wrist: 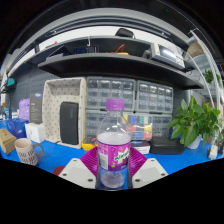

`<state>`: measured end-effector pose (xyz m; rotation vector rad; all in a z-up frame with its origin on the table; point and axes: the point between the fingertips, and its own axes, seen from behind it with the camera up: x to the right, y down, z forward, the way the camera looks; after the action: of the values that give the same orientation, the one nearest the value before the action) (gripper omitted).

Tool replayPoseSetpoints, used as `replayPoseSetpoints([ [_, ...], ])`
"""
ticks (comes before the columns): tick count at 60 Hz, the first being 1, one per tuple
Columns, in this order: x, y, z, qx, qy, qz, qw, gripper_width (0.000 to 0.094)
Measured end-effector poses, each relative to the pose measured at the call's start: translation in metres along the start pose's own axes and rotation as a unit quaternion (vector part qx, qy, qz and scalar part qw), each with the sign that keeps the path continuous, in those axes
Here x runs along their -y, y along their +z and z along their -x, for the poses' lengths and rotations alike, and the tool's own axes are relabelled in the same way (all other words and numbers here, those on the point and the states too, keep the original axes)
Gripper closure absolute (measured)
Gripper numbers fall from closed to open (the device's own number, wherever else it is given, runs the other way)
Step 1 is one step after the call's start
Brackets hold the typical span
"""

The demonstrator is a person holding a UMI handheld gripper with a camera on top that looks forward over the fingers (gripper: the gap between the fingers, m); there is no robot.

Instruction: Pour water

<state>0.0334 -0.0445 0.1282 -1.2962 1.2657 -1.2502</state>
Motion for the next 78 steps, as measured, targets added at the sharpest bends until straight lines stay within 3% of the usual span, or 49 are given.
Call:
replayPoseSetpoints([
  [20,0.003,0.000,0.019,0.008,-0.067,0.003,0.998,0.0605],
  [33,0.022,0.005,0.075,0.042,-0.286,-0.010,0.957,0.0603],
  [53,0.042,0.012,0.171,0.057,-0.628,-0.062,0.773,0.0600],
  [78,0.048,0.016,0.234,0.035,-0.867,-0.135,0.478,0.0596],
])
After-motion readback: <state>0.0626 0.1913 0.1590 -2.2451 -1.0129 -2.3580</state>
